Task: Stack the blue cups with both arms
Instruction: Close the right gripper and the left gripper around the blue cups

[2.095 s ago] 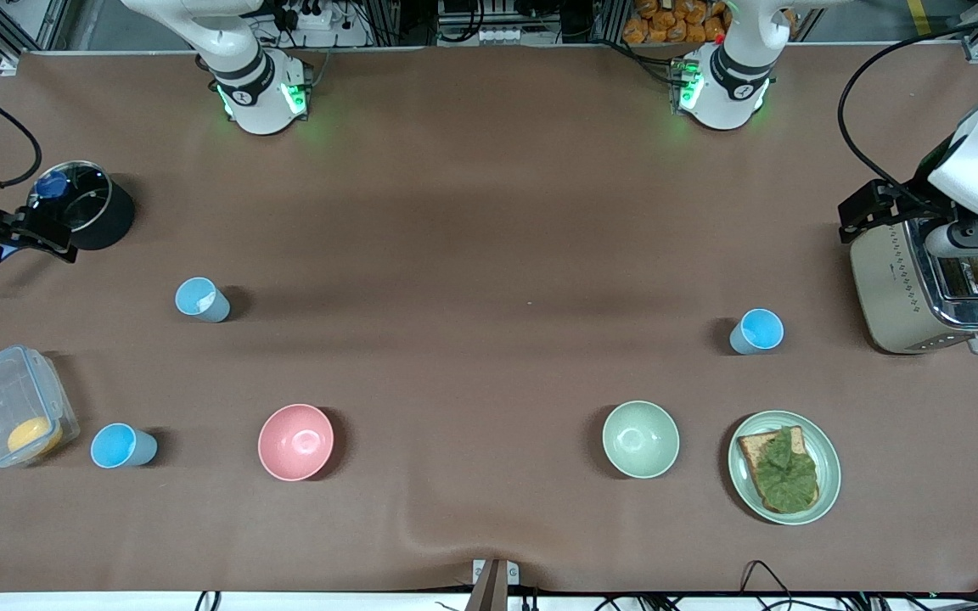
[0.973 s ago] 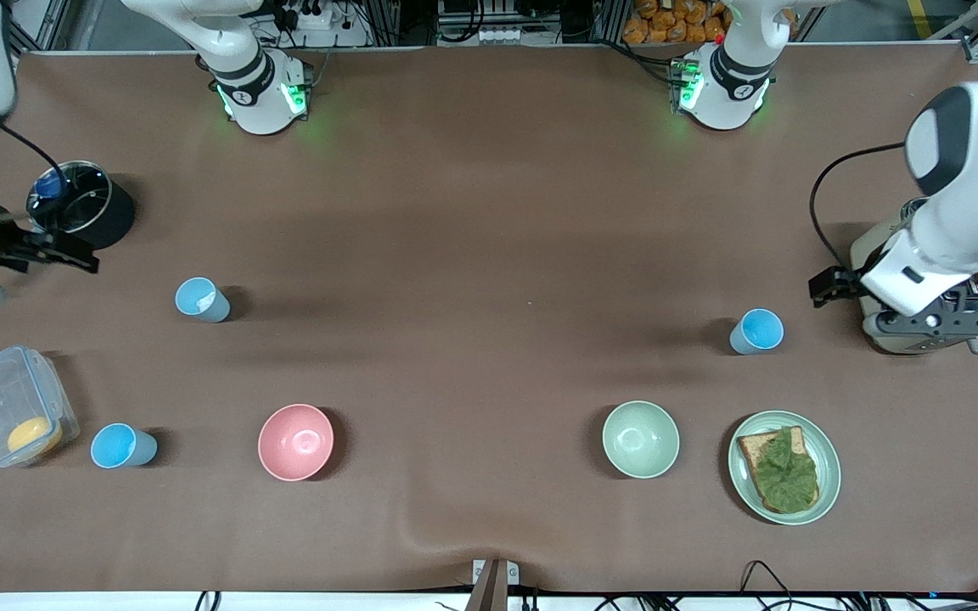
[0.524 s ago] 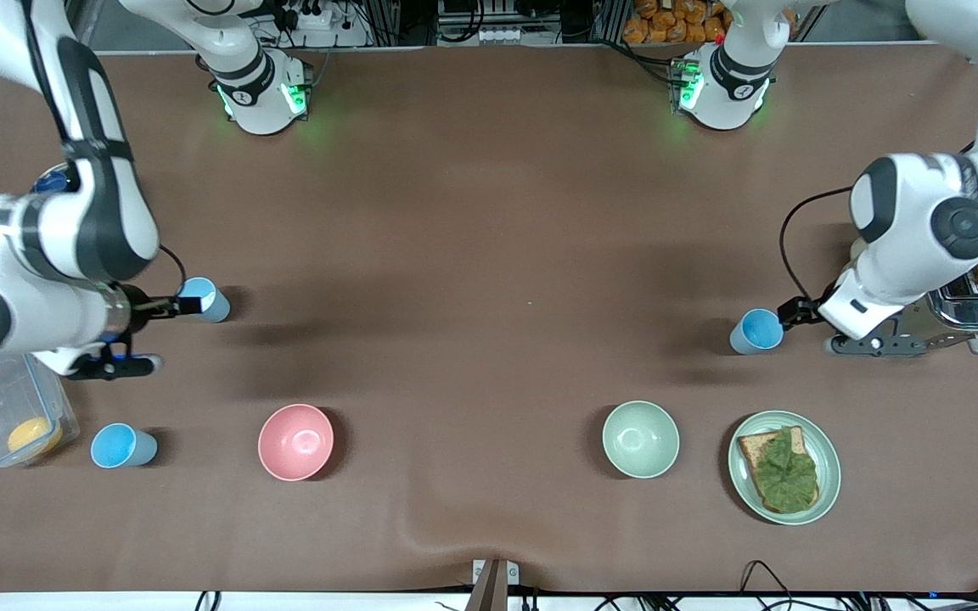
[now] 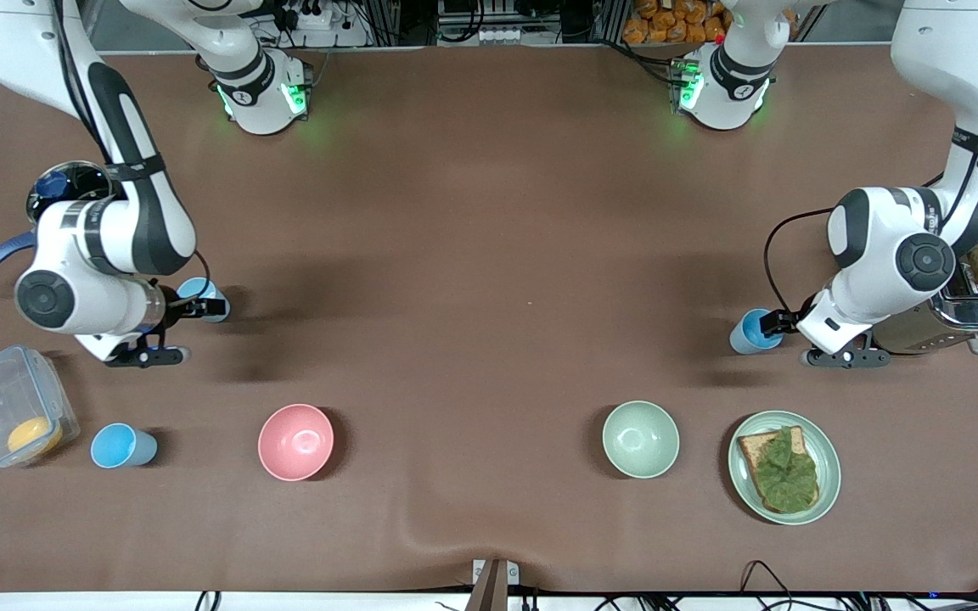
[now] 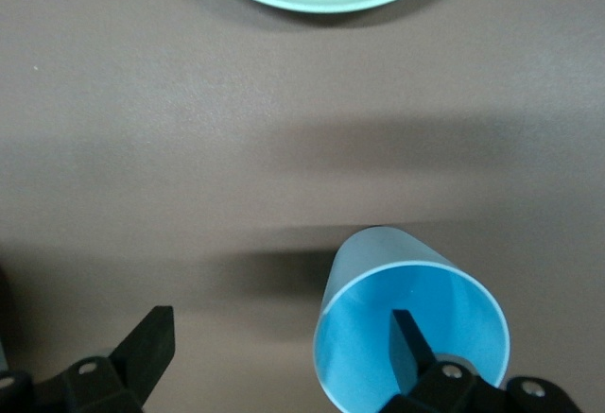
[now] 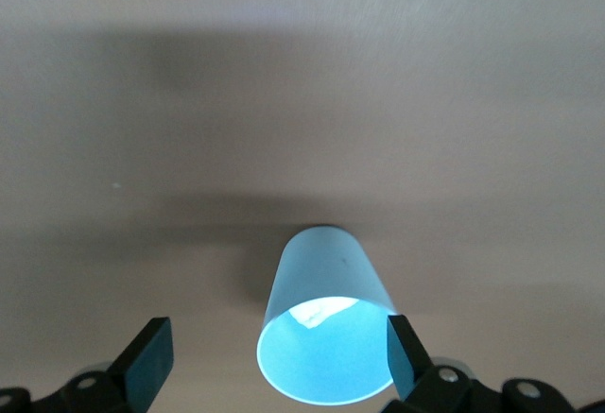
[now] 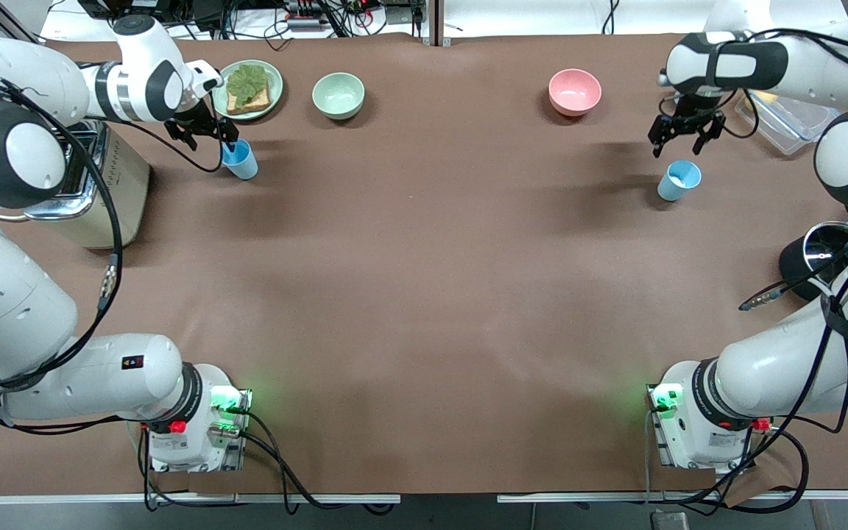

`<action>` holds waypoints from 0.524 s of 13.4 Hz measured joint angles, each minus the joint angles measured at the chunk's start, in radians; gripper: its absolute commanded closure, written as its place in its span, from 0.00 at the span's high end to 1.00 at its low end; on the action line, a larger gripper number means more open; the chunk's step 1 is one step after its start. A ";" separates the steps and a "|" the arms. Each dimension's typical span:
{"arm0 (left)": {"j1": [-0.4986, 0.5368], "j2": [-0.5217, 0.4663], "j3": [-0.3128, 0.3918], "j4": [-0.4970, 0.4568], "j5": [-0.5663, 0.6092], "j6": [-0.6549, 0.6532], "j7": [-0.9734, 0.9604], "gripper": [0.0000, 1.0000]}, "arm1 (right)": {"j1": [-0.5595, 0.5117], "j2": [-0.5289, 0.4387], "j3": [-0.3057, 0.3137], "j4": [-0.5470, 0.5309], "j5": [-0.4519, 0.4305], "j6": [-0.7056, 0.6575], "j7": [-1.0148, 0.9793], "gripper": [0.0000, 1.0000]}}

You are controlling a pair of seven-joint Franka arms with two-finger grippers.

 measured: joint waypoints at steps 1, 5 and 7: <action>0.000 0.005 -0.002 0.000 -0.014 0.000 0.000 0.41 | 0.001 0.000 0.001 -0.015 0.000 0.005 0.000 0.90; -0.001 0.021 -0.014 0.000 -0.040 0.000 0.000 0.00 | 0.010 -0.001 0.004 -0.036 0.000 0.010 0.000 0.00; -0.001 0.022 -0.023 0.000 -0.040 0.000 0.000 0.00 | 0.011 -0.001 0.004 -0.038 0.000 0.011 0.000 0.00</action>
